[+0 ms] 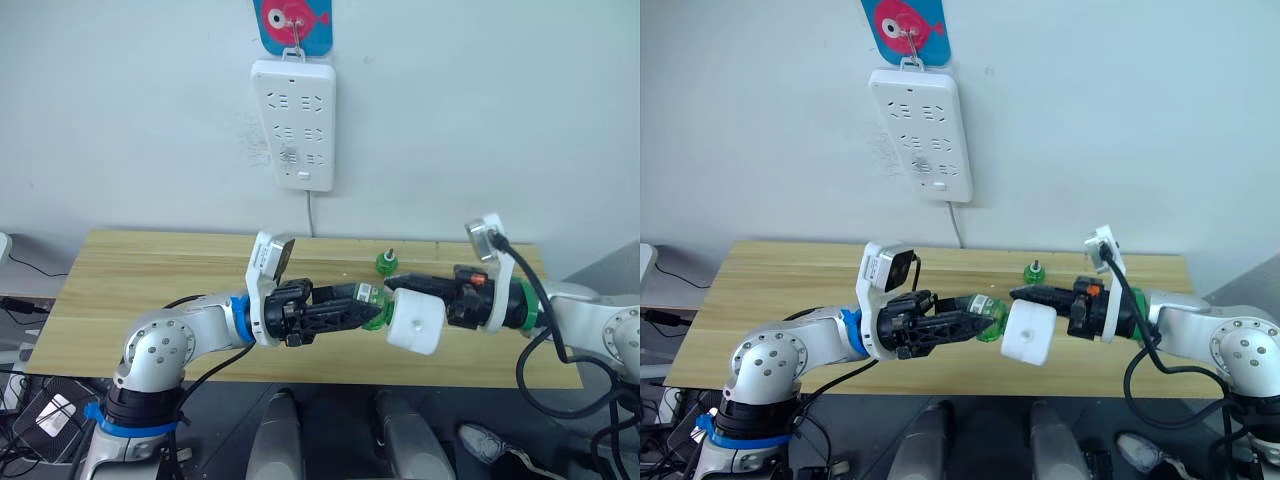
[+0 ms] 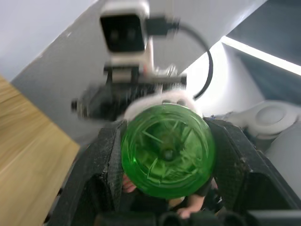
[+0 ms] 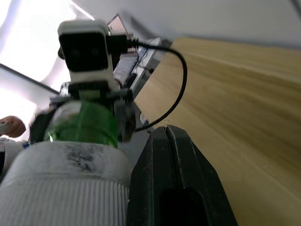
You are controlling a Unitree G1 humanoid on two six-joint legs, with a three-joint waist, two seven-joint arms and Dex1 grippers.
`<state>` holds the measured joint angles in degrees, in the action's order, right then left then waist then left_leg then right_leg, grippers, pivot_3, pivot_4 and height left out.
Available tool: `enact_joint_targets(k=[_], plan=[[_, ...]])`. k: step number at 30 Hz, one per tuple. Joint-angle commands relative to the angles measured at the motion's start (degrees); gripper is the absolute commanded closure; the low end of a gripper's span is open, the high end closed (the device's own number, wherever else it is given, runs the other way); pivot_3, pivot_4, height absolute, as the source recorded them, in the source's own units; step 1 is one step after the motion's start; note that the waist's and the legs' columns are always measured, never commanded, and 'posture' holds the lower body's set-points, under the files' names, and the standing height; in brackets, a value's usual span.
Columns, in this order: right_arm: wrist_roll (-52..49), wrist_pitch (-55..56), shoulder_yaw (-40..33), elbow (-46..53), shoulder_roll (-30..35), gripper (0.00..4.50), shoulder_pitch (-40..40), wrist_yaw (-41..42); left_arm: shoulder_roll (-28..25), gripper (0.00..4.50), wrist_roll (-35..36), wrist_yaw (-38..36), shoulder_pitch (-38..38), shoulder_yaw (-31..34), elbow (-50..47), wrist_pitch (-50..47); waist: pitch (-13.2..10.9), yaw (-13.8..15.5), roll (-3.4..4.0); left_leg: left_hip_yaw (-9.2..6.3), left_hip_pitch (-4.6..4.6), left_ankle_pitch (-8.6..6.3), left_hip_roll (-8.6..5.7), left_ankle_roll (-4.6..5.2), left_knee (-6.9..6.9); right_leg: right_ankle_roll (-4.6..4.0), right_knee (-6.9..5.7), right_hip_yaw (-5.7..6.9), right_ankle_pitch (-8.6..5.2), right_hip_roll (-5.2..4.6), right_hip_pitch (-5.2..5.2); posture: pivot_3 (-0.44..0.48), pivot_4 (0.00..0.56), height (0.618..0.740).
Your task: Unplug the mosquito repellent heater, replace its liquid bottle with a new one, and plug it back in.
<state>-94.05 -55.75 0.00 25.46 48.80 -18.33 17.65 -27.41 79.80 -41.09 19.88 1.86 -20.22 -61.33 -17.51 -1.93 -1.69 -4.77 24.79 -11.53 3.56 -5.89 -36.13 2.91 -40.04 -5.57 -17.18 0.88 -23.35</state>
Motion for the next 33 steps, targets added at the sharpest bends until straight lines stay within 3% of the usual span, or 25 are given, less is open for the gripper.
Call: enact_joint_targets(k=[1,18,24,32,33], plan=[[-4.2,-1.4,-1.1,5.3,0.4,4.5,1.6,2.2,1.2,2.19,2.9,4.2,1.0,2.5,1.3,1.0,0.0,0.0,0.0,-0.01,0.0,0.0,0.0,0.0,0.0,0.0,0.0,0.01,0.0,0.0,0.0,-0.051,0.257,0.735],[-6.5,-0.4,-2.2,5.6,-1.2,4.5,3.1,-1.7,2.2,2.21,4.7,8.4,0.3,3.4,2.8,2.9,0.0,0.0,0.0,-0.01,0.0,0.0,0.0,0.0,0.01,0.0,0.0,0.0,0.0,0.01,0.0,-0.051,0.257,0.735],[-7.2,3.6,-2.1,6.0,-5.1,4.5,4.9,-8.5,2.7,2.21,6.5,10.2,0.1,3.9,3.3,2.9,0.0,-0.1,0.0,0.0,0.0,0.0,0.01,0.0,0.01,0.0,-0.01,-0.01,0.0,0.02,0.0,-0.052,0.259,0.735],[1.7,6.3,-7.1,3.3,-4.3,4.5,5.2,-8.4,1.2,2.21,7.1,9.7,-0.6,4.5,3.0,2.2,0.0,0.0,0.0,0.0,0.0,0.0,0.0,0.0,0.01,0.0,0.0,0.0,0.0,0.01,0.0,-0.052,0.257,0.735],[4.4,6.0,-7.7,3.1,-2.9,4.14,5.5,-6.2,1.3,2.21,7.3,10.2,-0.7,4.7,3.4,2.4,0.0,0.0,0.0,0.0,0.0,0.0,0.0,0.0,0.01,0.0,0.0,-0.01,0.0,0.01,0.0,-0.052,0.257,0.735]])
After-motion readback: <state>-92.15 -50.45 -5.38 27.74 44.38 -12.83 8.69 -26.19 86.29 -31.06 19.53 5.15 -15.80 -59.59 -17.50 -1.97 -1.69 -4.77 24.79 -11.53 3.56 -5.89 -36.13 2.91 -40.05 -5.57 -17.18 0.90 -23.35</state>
